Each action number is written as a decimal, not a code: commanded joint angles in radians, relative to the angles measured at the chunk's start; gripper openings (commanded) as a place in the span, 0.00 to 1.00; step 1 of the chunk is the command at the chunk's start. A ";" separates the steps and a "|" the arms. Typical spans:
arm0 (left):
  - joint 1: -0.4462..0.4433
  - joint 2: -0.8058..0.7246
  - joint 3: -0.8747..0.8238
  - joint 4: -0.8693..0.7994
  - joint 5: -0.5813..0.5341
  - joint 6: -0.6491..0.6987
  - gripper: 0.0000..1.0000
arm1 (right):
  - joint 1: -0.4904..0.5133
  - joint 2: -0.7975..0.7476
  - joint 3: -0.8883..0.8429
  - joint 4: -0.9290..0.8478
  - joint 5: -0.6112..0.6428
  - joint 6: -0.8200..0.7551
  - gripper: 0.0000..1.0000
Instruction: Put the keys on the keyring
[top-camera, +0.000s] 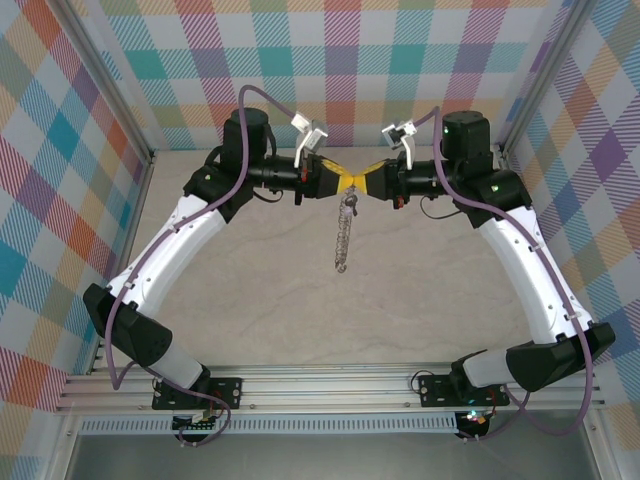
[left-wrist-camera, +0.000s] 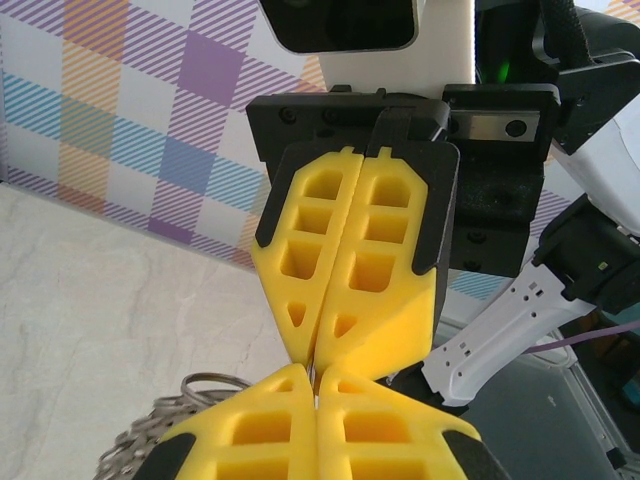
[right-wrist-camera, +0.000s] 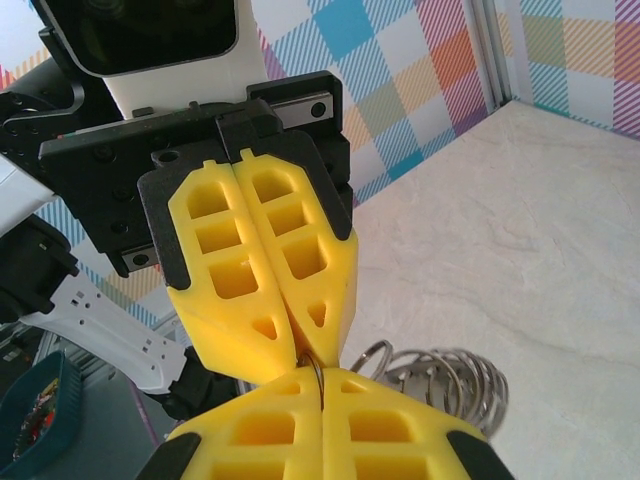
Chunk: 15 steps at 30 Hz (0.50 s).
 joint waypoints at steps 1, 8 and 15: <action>-0.045 -0.006 -0.028 0.105 0.045 -0.039 0.00 | 0.003 -0.010 -0.012 0.098 -0.015 0.037 0.00; -0.037 -0.041 -0.127 0.311 -0.066 -0.165 0.00 | -0.032 -0.079 -0.051 0.151 0.063 0.096 0.31; -0.035 -0.053 -0.145 0.366 -0.072 -0.201 0.00 | -0.100 -0.228 -0.224 0.273 0.129 0.180 0.33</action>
